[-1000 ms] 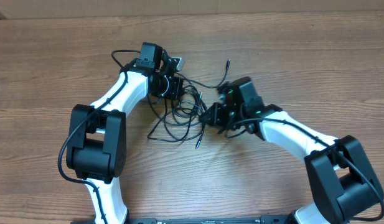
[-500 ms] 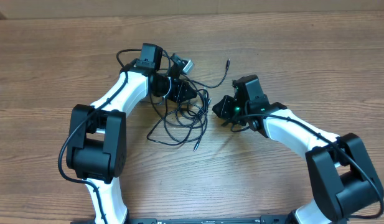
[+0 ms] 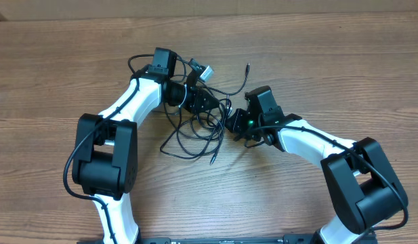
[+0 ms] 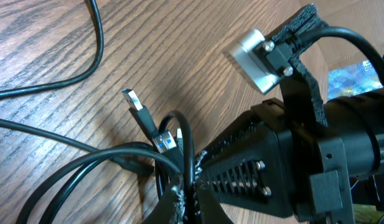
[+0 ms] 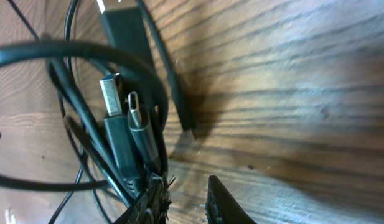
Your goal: Untangle cables
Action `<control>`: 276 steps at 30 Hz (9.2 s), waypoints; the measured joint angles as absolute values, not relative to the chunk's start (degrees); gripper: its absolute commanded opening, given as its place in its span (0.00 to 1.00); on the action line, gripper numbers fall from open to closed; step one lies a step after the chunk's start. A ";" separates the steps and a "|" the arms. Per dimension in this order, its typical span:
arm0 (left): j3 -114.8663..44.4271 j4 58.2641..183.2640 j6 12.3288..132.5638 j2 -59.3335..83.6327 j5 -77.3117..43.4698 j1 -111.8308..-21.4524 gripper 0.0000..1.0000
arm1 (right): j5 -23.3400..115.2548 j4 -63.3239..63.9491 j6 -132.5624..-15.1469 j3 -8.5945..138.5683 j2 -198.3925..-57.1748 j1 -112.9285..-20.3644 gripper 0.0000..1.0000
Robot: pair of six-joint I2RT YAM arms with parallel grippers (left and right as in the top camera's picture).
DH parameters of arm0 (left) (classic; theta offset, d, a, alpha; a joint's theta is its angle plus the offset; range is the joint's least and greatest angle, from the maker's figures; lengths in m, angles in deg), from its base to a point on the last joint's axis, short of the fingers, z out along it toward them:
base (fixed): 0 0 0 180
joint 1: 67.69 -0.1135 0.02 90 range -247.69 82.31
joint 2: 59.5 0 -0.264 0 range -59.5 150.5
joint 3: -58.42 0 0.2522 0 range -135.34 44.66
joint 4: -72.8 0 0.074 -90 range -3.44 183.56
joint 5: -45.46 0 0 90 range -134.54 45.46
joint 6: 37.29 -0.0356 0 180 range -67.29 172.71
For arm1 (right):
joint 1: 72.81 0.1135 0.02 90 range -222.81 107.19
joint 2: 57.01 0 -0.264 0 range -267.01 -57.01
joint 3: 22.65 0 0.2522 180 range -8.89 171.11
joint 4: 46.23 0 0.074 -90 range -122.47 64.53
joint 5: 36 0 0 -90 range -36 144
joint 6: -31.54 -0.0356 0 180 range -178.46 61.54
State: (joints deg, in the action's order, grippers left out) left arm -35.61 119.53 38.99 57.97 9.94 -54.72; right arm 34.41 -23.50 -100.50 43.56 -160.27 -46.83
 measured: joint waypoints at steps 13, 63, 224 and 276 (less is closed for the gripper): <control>-35.61 119.55 38.91 57.97 15.10 -54.72 0.04 | 32.35 -28.18 -103.51 43.49 -160.27 -46.83 0.23; -34.48 119.38 46.47 58.76 13.66 -59.64 0.82 | 28.31 -29.42 -106.47 43.38 -160.38 -52.47 0.04; -34.45 116.51 55.45 58.78 1.35 -56.20 0.04 | 42.89 -23.85 -103.45 46.09 -160.95 -44.60 0.62; -34.45 116.49 52.50 58.78 8.00 -56.20 0.04 | 42.49 -32.20 -104.98 46.68 -167.16 -43.51 0.31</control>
State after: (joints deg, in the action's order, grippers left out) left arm -34.45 116.49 52.50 58.78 8.00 -56.20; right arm 42.49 -32.20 -104.98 46.68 -167.16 -43.51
